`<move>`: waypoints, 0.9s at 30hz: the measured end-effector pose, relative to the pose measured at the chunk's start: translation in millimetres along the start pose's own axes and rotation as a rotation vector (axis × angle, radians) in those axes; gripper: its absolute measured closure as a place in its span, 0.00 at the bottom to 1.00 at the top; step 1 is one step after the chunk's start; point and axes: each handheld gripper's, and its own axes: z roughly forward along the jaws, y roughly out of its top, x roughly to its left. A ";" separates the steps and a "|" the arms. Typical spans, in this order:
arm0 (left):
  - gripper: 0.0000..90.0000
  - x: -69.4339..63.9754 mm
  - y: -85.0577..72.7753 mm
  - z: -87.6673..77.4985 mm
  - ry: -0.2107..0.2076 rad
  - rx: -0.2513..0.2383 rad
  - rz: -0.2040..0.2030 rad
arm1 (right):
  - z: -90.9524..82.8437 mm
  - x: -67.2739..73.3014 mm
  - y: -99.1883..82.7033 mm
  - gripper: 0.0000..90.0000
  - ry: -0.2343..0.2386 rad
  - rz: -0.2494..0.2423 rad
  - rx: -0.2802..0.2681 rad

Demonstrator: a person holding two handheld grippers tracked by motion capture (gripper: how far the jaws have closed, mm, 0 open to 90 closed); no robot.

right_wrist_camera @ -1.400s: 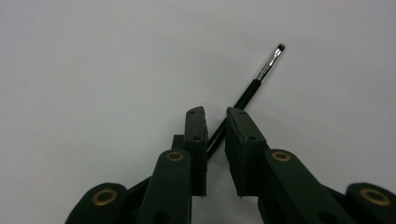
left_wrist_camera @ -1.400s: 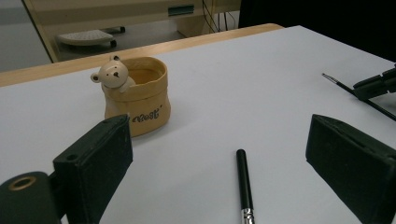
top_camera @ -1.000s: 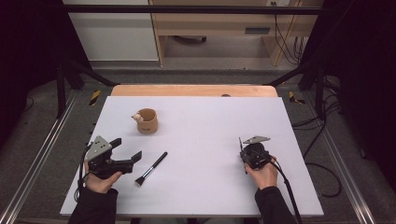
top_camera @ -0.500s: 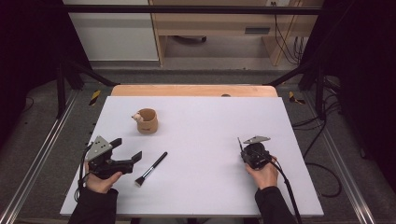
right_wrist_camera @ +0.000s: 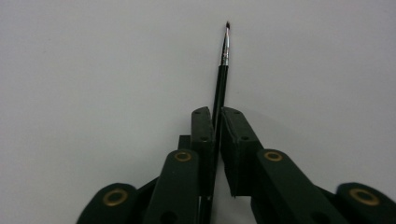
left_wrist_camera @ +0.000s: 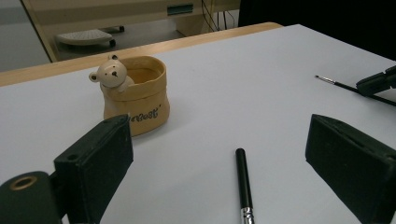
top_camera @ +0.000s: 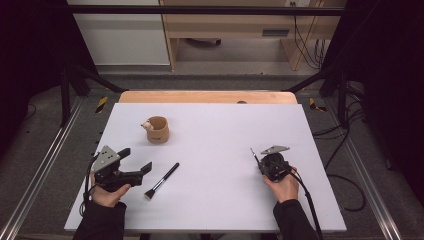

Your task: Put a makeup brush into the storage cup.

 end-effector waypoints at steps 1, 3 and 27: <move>0.08 0.0 0.2 -0.1 0.000 -0.001 0.000 | -0.7 -0.6 0.5 0.86 -0.003 -0.007 0.001; 0.08 0.2 0.7 -0.9 0.000 -0.002 0.001 | -2.0 -0.4 1.0 0.84 0.004 0.000 -0.005; 0.08 1.9 1.3 -3.1 -0.005 -0.003 -0.004 | -5.4 -7.1 58.5 0.64 0.061 -0.072 0.281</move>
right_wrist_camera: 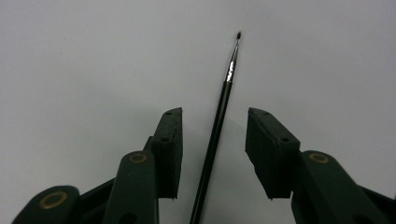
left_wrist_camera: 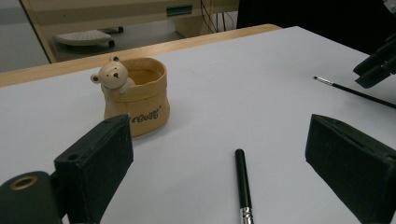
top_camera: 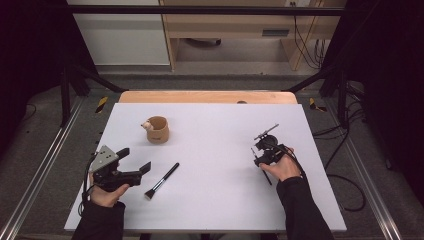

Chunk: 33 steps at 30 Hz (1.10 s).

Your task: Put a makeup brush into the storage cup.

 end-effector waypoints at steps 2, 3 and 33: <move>0.08 0.2 0.0 -0.1 0.000 -0.002 -0.002 | 5.1 -0.8 0.3 0.66 0.005 0.003 0.043; 0.08 0.3 0.0 -0.1 0.000 -0.001 -0.001 | 5.1 -0.8 0.3 0.66 0.005 0.003 0.043; 0.08 -1.4 -0.6 1.9 -0.001 0.008 0.004 | 19.0 1.5 -1.8 0.95 0.007 0.005 0.164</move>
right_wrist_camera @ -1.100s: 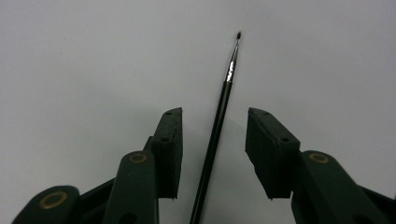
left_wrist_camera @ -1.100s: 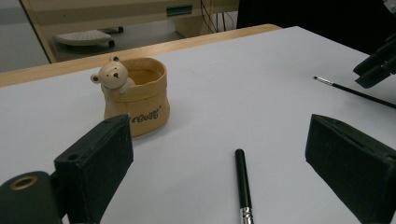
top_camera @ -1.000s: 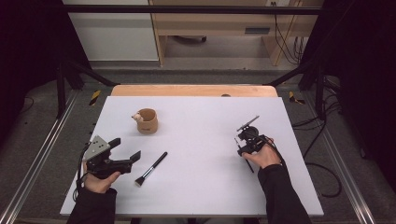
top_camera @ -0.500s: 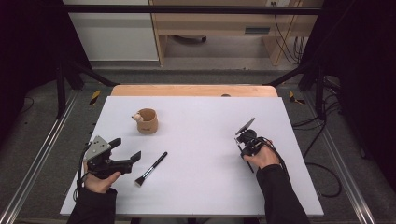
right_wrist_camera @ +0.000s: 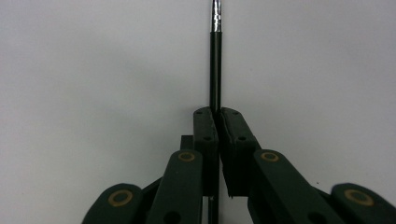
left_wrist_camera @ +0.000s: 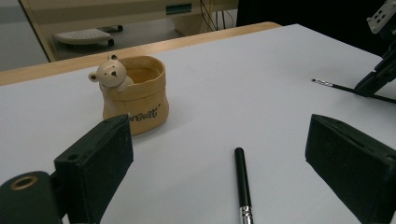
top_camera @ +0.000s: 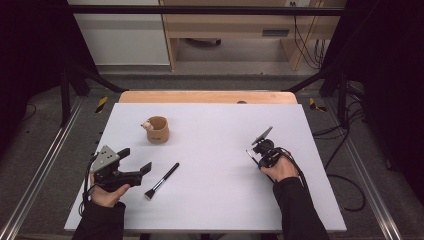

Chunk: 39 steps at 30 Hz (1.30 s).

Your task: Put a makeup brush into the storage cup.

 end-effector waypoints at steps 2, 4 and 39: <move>0.08 0.0 0.0 0.0 0.000 0.001 0.001 | -0.1 0.9 -0.2 0.95 -0.003 0.001 -0.001; 0.08 0.2 -0.1 0.1 0.001 0.001 -0.001 | -0.6 1.1 -0.5 0.95 -0.004 0.004 -0.003; 0.08 -17.3 7.5 1.1 -0.029 -0.015 -0.005 | -55.9 38.1 -38.1 0.95 0.210 -0.100 -0.542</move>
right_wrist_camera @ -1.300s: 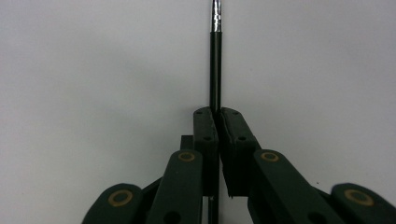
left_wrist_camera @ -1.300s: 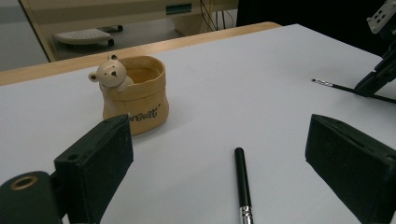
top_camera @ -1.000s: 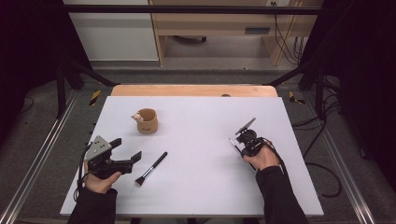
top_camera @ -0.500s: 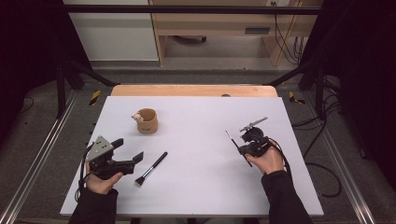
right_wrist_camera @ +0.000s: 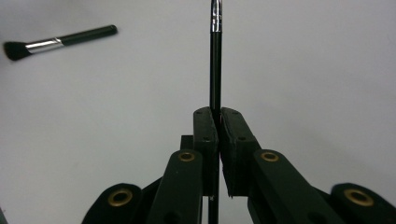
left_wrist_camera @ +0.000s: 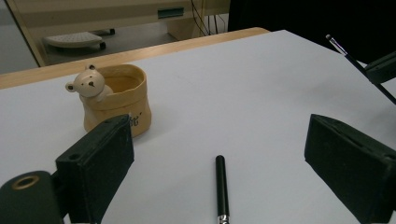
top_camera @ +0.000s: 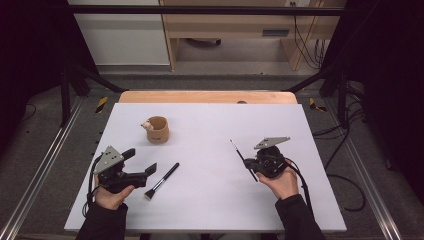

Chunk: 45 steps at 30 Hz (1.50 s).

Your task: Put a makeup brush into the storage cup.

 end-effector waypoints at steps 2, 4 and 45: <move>0.08 -1.9 0.5 0.8 -0.002 0.000 -0.001 | -0.3 4.3 -2.6 0.95 0.025 -0.001 -0.051; 0.08 -4.4 1.2 1.8 -0.008 0.003 0.004 | -0.7 5.7 -3.9 0.95 0.034 -0.018 -0.070; 0.09 -61.6 29.7 43.1 -0.147 -0.047 -0.029 | 9.6 53.0 1.1 0.95 0.195 -0.081 -0.268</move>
